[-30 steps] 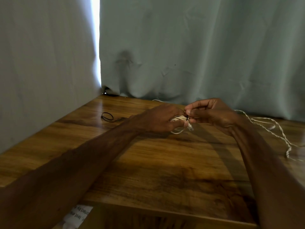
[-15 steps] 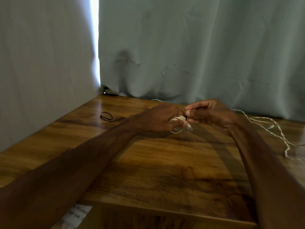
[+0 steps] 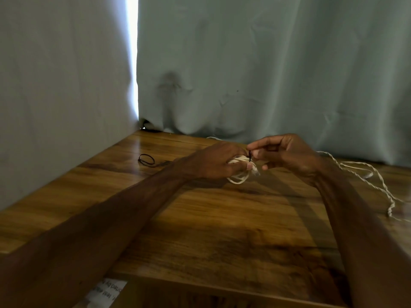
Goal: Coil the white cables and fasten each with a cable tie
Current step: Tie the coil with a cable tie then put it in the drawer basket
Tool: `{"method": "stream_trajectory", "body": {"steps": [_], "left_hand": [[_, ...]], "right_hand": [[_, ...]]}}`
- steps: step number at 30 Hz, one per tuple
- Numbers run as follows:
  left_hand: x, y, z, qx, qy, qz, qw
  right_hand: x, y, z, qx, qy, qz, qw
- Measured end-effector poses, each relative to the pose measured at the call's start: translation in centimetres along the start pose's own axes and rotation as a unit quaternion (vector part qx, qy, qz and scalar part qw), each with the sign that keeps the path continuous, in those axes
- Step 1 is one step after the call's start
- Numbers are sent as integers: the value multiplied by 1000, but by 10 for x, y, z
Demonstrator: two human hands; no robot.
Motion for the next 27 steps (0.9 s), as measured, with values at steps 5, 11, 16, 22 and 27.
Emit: {"method": "stream_trajectory", "body": {"steps": [5,11,16,22,27], "left_hand": [[0,6,2,-11,-4,-28,1000],[-1,13,2,-57,-25,-85,994],[-2,21,1,-89,-50,-109,989],[-4,27,1,-120,-94,-151,977],[-1,21,-8,-141,-111,-161,970]], "right_hand": [[0,3,1,-24,-4,-37,999],[1,2,2,-16,3,-47,999],[7,5,-2,-3,44,-25,999],[10,-4,5,1,-6,-55,998],[9,-19,1,29,-55,-51,997]]}}
Point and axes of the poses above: each hand's wrist, its own z-axis towards the middle knuckle, its own x-axis out of the palm, y = z × x, the point moved 3 cm from there along z, towards the middle knuckle, and after that the axes turned 1 degree about -x, right-handed, at the moved point
